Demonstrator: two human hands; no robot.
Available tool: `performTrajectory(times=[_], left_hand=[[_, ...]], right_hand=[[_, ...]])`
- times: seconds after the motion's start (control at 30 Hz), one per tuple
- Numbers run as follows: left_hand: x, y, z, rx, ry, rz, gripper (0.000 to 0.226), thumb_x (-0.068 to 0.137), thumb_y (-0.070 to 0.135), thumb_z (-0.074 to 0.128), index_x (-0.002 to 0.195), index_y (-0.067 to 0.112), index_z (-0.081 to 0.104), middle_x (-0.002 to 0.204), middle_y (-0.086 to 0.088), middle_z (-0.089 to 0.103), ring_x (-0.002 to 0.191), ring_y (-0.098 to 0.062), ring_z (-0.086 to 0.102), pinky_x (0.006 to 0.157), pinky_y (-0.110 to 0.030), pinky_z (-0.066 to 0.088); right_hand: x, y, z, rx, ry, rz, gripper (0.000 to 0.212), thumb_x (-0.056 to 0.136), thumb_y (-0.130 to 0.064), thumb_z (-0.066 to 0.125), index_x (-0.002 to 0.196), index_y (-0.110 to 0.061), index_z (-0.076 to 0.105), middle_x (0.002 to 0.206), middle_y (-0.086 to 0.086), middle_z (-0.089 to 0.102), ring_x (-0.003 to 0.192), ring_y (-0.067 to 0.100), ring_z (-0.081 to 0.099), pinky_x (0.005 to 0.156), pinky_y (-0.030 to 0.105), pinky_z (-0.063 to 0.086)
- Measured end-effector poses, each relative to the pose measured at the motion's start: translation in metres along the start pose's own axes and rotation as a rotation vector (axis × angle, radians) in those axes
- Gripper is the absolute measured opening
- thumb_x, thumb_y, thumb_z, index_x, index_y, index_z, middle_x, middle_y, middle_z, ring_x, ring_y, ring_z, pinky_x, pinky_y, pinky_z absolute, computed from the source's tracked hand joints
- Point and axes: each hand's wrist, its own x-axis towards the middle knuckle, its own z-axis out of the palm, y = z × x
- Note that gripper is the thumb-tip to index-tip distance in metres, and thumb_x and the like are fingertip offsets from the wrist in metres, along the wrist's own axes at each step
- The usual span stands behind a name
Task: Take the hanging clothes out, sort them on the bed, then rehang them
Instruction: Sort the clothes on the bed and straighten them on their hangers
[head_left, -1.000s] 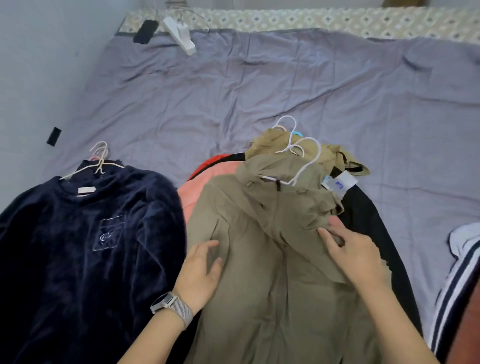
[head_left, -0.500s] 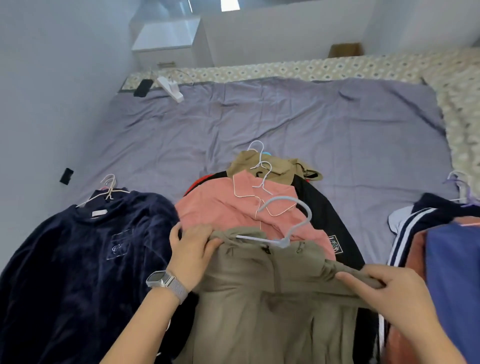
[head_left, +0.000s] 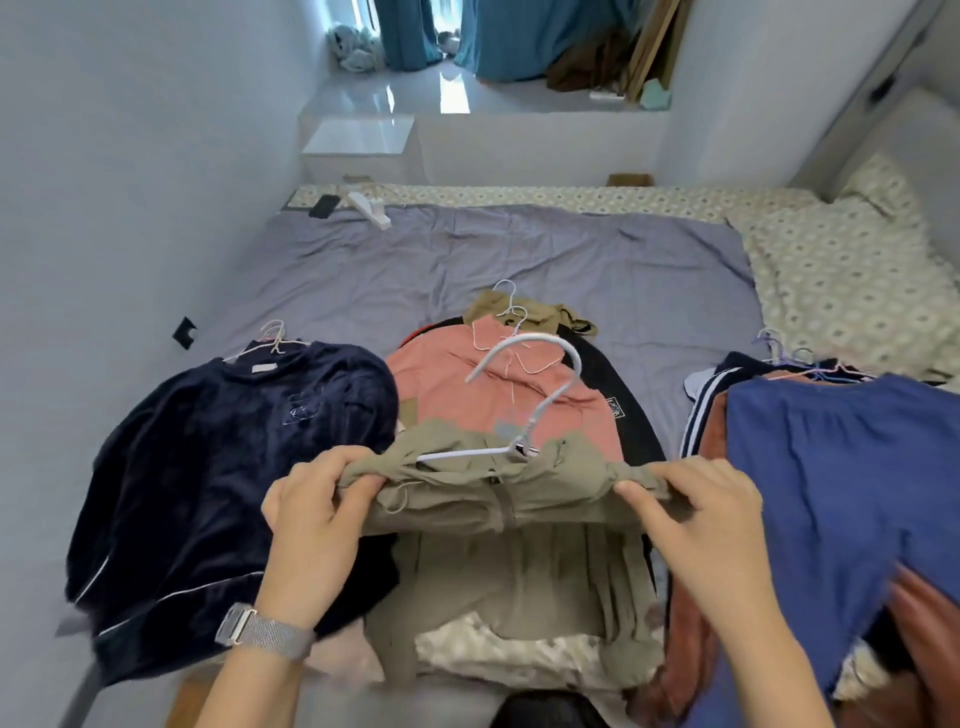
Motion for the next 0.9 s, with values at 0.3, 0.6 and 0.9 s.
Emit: performTrajectory(times=[0.3, 0.6, 0.9], left_hand=[[-0.125, 0.013, -0.134, -0.079, 0.184, -0.021, 0.019, 0.077, 0.053, 0.043, 0.083, 0.044, 0.059, 0.085, 0.022, 0.062, 0.086, -0.017, 0.055, 0.093, -0.059, 0.039], [-0.147, 0.027, -0.172, -0.005, 0.307, -0.046, 0.021, 0.081, 0.045, 0.041, 0.084, 0.040, 0.061, 0.085, 0.023, 0.065, 0.092, 0.000, 0.054, 0.103, -0.045, 0.029], [-0.186, -0.004, -0.224, 0.250, 0.363, -0.148, 0.019, 0.094, 0.035, 0.041, 0.087, 0.037, 0.058, 0.090, 0.015, 0.061, 0.096, -0.012, 0.052, 0.094, -0.035, 0.024]], right_hand=[[-0.083, -0.137, -0.057, 0.026, 0.129, -0.108, 0.044, 0.072, -0.061, 0.060, 0.062, -0.018, 0.066, 0.065, -0.006, 0.061, 0.071, 0.019, 0.052, 0.077, 0.038, 0.037], [-0.080, -0.178, -0.076, 0.084, 0.041, -0.186, 0.034, 0.068, -0.053, 0.055, 0.065, -0.021, 0.067, 0.065, -0.009, 0.063, 0.068, 0.013, 0.054, 0.073, 0.037, 0.044], [-0.094, -0.225, -0.019, 0.291, -0.204, -0.355, 0.026, 0.076, -0.048, 0.054, 0.070, -0.027, 0.070, 0.065, -0.013, 0.065, 0.066, 0.008, 0.059, 0.064, 0.030, 0.047]])
